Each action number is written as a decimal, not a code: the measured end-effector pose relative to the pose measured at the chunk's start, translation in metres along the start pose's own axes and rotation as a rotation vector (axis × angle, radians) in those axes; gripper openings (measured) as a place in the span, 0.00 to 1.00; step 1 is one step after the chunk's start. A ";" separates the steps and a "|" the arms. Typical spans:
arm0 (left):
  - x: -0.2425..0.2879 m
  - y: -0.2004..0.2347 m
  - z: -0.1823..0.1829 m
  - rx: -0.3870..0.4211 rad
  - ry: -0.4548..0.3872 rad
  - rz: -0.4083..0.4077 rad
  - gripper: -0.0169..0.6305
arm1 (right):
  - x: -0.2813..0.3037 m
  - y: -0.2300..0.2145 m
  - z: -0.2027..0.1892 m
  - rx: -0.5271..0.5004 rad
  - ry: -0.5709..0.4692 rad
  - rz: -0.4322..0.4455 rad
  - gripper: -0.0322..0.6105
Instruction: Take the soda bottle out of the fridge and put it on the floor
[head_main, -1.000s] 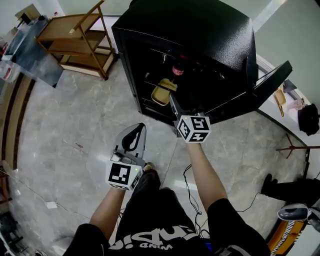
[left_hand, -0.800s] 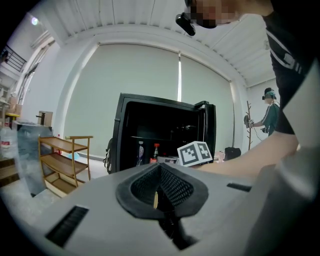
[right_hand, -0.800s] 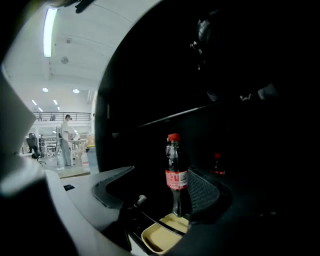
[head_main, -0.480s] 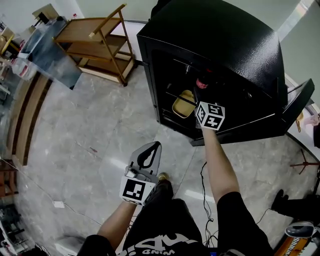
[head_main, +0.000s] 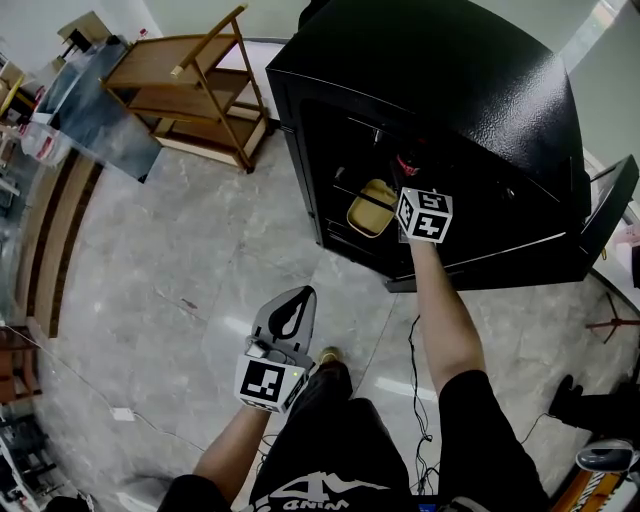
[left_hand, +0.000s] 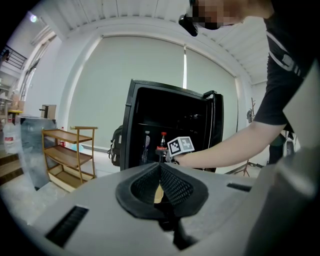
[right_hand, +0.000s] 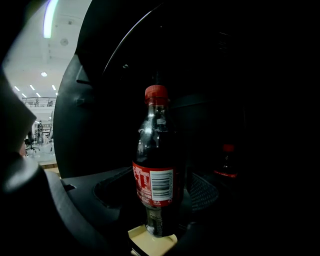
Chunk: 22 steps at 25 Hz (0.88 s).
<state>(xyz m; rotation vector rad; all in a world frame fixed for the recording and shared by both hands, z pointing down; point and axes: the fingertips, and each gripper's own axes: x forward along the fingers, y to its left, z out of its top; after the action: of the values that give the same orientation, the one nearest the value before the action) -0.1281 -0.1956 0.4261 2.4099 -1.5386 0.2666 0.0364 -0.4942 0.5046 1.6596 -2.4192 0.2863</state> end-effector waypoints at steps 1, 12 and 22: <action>0.001 0.001 0.002 0.000 -0.005 0.001 0.04 | 0.001 0.001 0.000 0.003 -0.003 0.001 0.54; -0.002 0.005 -0.002 0.003 -0.024 -0.006 0.04 | -0.002 0.002 0.000 -0.025 0.030 0.000 0.54; -0.029 -0.025 0.012 -0.014 -0.032 -0.013 0.04 | -0.072 0.038 0.002 -0.066 0.037 0.042 0.54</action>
<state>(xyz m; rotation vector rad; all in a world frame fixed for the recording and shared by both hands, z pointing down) -0.1180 -0.1645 0.4026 2.4238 -1.5323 0.2155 0.0259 -0.4165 0.4818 1.5638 -2.4114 0.2388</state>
